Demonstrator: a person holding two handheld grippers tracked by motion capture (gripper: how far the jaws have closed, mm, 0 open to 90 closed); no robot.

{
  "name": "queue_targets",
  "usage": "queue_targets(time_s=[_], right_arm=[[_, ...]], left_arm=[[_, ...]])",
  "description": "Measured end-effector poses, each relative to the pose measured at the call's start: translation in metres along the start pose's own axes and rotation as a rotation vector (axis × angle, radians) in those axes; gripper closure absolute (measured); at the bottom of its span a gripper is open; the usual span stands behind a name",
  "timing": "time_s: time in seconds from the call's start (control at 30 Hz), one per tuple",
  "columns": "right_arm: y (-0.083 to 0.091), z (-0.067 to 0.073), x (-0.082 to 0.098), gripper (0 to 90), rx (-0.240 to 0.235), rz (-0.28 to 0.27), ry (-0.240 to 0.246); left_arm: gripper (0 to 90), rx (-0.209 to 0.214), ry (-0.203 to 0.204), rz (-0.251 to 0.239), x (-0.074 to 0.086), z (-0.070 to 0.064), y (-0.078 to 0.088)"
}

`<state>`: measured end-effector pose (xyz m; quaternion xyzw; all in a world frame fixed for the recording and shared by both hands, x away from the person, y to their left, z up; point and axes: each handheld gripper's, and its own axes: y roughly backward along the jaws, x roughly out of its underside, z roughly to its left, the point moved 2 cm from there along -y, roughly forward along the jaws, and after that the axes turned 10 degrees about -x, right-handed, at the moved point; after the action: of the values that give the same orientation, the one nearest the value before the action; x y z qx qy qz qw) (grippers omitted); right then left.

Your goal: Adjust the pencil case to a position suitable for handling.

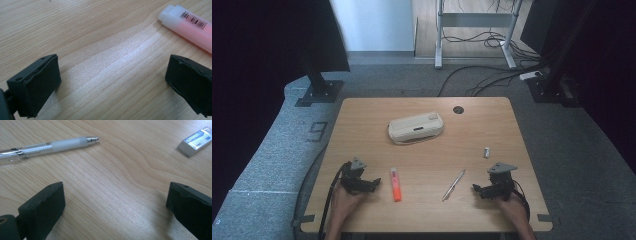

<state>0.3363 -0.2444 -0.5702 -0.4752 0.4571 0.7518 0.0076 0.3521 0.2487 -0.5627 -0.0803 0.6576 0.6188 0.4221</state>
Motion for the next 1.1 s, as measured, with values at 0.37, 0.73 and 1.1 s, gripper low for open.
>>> queue_targets(time_s=[0.37,0.73,1.1], right_arm=[[0.000,0.000,0.000,1.8,0.000,0.000,0.001],[0.000,0.000,0.000,1.8,0.000,0.000,0.001],[0.000,0.000,0.000,1.8,0.000,0.000,0.001]], left_arm=[[1.4,0.009,-0.030,0.038,-0.009,-0.006,-0.001],[3.4,0.046,-0.037,0.043,-0.024,-0.011,-0.001],[8.1,0.098,-0.078,0.040,-0.052,-0.012,-0.001]])
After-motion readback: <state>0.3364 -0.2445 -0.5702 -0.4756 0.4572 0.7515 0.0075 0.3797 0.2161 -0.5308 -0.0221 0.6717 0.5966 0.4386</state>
